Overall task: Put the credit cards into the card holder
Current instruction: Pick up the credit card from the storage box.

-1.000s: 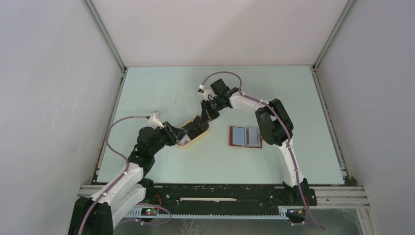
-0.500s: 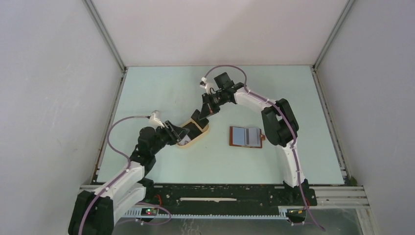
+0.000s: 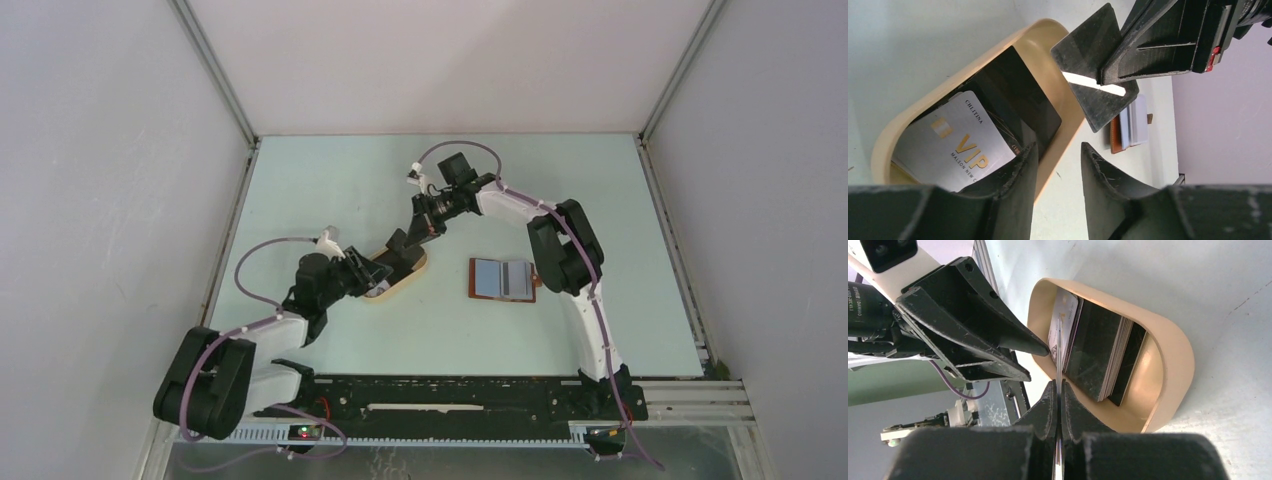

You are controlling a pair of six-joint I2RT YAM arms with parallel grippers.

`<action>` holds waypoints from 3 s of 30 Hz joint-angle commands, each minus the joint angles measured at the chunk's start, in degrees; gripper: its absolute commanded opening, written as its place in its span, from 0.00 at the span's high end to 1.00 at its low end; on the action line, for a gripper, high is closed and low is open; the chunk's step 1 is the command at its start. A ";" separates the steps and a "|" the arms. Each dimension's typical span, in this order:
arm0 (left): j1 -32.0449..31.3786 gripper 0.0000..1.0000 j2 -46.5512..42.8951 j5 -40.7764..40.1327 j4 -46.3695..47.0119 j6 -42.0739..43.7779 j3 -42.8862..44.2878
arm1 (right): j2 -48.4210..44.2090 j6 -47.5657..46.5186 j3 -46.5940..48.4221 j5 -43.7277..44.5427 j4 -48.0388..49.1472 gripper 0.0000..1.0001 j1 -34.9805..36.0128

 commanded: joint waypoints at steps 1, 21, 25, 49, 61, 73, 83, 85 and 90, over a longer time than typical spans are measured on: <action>0.19 0.61 3.38 0.49 4.18 -0.59 4.28 | 0.68 2.17 1.00 -3.60 1.99 0.97 -0.48; 0.19 0.71 15.64 2.26 3.48 -0.90 11.35 | 2.26 2.72 1.22 -4.06 2.33 0.92 0.59; 0.15 0.71 16.49 2.71 3.48 -1.01 12.04 | 3.14 2.18 2.23 -3.82 1.20 0.90 0.74; -0.16 0.72 19.25 2.84 4.91 -1.48 12.96 | 5.35 3.50 4.35 -1.70 0.18 0.91 0.39; -0.16 0.68 -2.58 -4.17 -11.41 6.36 8.93 | 6.98 -2.24 11.02 3.14 -6.38 0.91 -0.57; -0.16 0.65 -14.48 -7.09 -18.96 8.13 5.19 | 7.56 -6.87 12.93 7.27 -12.32 0.86 0.55; -0.16 0.65 -16.83 -7.45 -20.16 8.04 4.08 | 8.03 -6.52 13.38 6.88 -12.63 0.82 0.67; -0.16 0.65 -16.73 -7.45 -20.09 7.96 3.96 | 8.07 -6.39 13.49 6.74 -12.67 0.82 0.66; -0.16 0.65 -16.88 -7.38 -20.07 7.95 3.94 | 8.08 -6.45 13.58 6.54 -12.86 0.80 0.54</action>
